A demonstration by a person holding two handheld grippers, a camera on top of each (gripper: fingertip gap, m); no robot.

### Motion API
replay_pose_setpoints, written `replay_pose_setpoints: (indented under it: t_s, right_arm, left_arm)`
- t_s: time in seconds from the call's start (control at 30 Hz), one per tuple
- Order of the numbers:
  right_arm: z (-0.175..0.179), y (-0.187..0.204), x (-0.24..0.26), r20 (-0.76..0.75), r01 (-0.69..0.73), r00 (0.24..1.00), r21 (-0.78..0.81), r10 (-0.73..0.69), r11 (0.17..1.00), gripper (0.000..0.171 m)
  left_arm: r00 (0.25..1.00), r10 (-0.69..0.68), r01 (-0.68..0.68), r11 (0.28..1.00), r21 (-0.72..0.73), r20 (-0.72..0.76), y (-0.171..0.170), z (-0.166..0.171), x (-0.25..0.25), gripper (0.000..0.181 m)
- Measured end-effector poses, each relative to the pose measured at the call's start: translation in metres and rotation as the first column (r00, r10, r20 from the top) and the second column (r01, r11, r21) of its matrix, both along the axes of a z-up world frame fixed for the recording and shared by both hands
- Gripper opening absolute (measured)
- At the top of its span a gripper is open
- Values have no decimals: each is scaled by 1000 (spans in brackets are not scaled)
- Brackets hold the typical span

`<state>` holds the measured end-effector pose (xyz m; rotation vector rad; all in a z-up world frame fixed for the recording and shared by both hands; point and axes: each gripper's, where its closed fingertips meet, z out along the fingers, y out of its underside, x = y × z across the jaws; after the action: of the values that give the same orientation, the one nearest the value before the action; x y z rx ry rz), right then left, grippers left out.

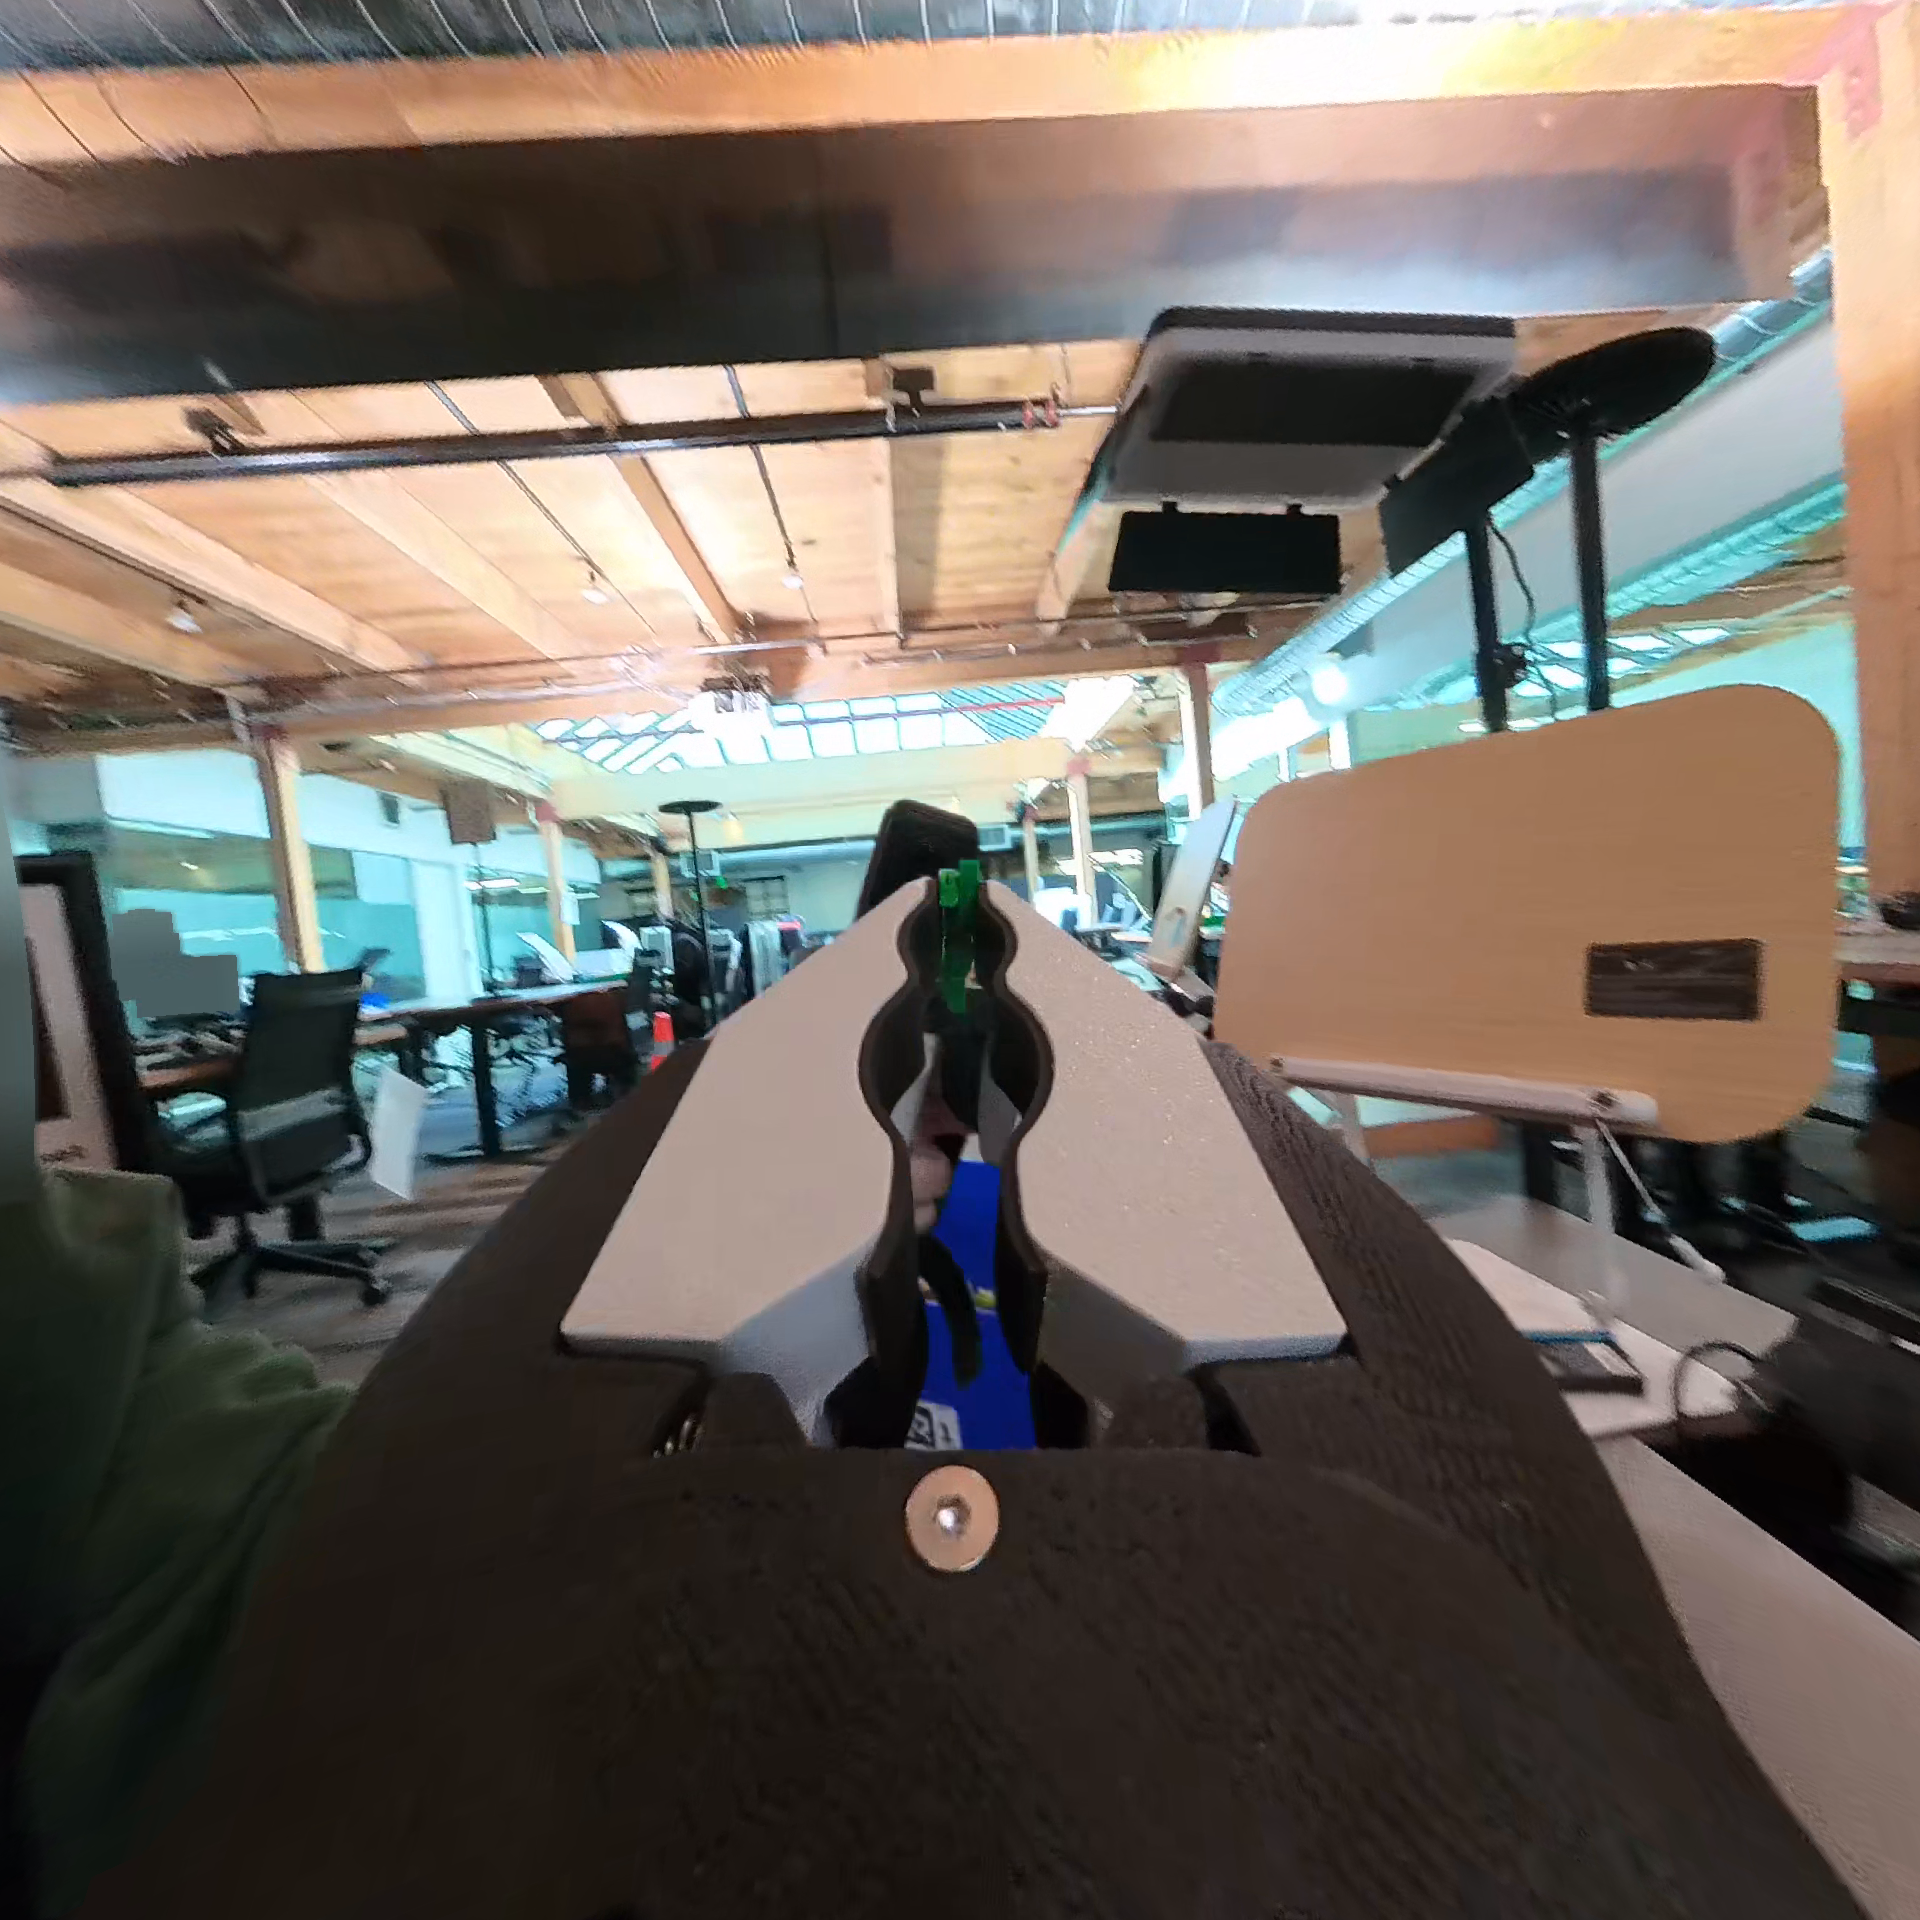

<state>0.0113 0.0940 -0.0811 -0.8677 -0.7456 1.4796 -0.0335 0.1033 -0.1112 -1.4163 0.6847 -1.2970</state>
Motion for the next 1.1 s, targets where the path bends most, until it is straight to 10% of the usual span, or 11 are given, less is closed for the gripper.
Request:
replay_pose_setpoints:
  t_s: [0.43,0.77,0.9,1.03,1.1]
  right_arm:
    - [8,-20,-4,-34,-39,999,66,41,997,3]
    - [-3,2,2,85,457,828,470,-554,755,3]
    - [-4,8,10,120,439,836,442,-536,783,3]
    - [-10,13,9,172,393,855,399,-489,828,3]
    - [-12,12,7,188,368,867,381,-461,848,4]
  left_arm:
    - [963,-261,258,965,51,68,-37,12,58,4]
    - [948,-288,298,953,-61,133,-35,9,46,0]
    - [958,218,-247,958,-148,-189,34,-42,-18,0]
    - [513,674,-818,572,-65,-532,75,-100,-165,1]
    - [367,701,-904,423,-59,-612,73,-120,-210,40]
